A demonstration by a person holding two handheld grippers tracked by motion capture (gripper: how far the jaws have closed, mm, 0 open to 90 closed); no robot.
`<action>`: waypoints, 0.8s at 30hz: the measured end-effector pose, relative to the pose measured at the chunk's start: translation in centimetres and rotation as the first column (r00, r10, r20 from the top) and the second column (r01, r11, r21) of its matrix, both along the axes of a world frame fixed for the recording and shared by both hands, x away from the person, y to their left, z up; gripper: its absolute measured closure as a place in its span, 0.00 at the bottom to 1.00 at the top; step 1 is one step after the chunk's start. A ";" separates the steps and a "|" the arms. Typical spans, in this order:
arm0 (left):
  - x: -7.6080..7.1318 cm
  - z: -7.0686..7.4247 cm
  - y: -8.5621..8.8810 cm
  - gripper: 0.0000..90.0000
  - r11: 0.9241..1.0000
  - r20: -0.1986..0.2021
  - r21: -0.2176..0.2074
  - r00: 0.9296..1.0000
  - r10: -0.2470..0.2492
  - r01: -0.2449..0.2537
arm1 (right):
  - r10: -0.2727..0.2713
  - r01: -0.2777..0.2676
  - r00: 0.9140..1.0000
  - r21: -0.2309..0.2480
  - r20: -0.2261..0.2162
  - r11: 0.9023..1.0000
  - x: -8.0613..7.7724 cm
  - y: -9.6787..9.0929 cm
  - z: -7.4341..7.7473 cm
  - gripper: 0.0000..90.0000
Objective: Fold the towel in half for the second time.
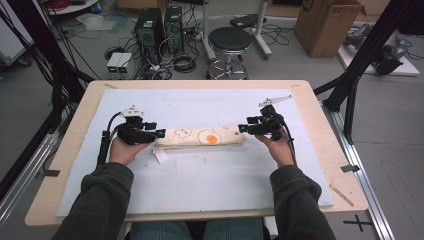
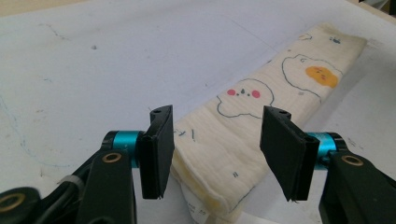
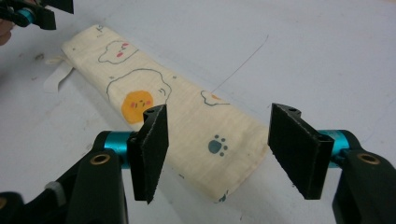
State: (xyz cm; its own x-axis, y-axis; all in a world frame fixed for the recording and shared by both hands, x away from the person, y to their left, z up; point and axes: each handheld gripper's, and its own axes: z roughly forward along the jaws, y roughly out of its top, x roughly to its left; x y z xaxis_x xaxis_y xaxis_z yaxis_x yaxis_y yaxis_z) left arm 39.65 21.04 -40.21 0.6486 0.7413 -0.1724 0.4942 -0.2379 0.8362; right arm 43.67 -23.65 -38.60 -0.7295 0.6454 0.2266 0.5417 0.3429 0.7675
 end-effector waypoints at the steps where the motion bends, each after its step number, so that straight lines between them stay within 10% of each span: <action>1: -0.2 0.2 0.0 0.49 1.000 0.002 -0.002 1.000 -0.002 0.002 | -0.002 0.002 1.000 0.002 0.004 1.000 0.0 -0.1 0.1 0.39; 24: -2.9 1.7 0.7 0.37 0.999 0.036 0.008 0.999 -0.033 0.033 | -0.044 0.041 0.997 0.038 0.061 0.998 -2.1 -0.3 1.8 0.18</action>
